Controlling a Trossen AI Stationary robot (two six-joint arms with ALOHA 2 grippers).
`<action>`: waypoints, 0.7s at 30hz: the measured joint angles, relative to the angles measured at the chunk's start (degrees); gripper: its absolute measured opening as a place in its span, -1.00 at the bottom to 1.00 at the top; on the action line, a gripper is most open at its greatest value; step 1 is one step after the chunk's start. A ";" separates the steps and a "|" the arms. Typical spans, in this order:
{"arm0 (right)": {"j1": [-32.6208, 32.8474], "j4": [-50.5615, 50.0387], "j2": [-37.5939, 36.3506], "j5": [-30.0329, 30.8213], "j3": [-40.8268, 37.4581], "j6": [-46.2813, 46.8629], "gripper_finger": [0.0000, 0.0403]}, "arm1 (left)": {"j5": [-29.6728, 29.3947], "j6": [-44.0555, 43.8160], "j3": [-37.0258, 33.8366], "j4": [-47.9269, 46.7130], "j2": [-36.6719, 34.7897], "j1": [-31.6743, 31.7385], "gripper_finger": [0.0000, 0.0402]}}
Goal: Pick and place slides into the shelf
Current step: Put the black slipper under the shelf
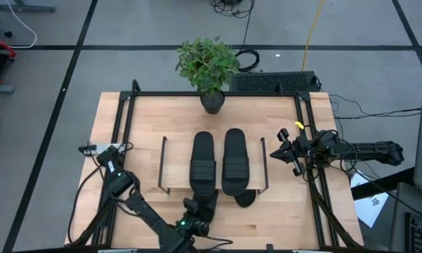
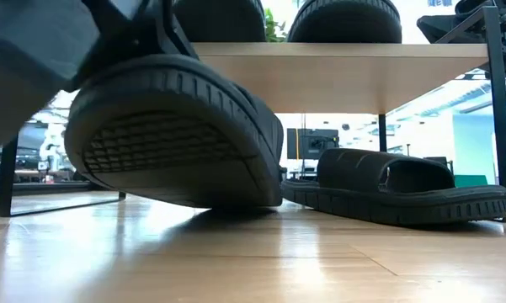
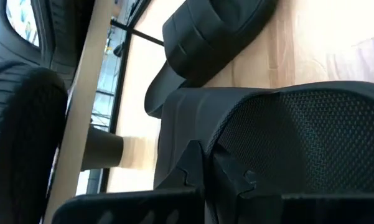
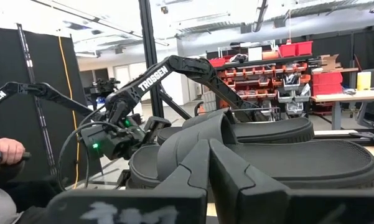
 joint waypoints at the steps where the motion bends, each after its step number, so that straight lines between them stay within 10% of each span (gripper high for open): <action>1: 0.00 -0.01 0.00 0.00 0.00 -0.03 -1.00 | 0.00 -0.30 0.00 0.01 0.00 0.24 -1.00; 21: 0.00 -0.02 0.00 0.00 -0.02 0.65 -1.00 | 1.65 -3.19 0.00 0.05 0.00 4.30 -1.00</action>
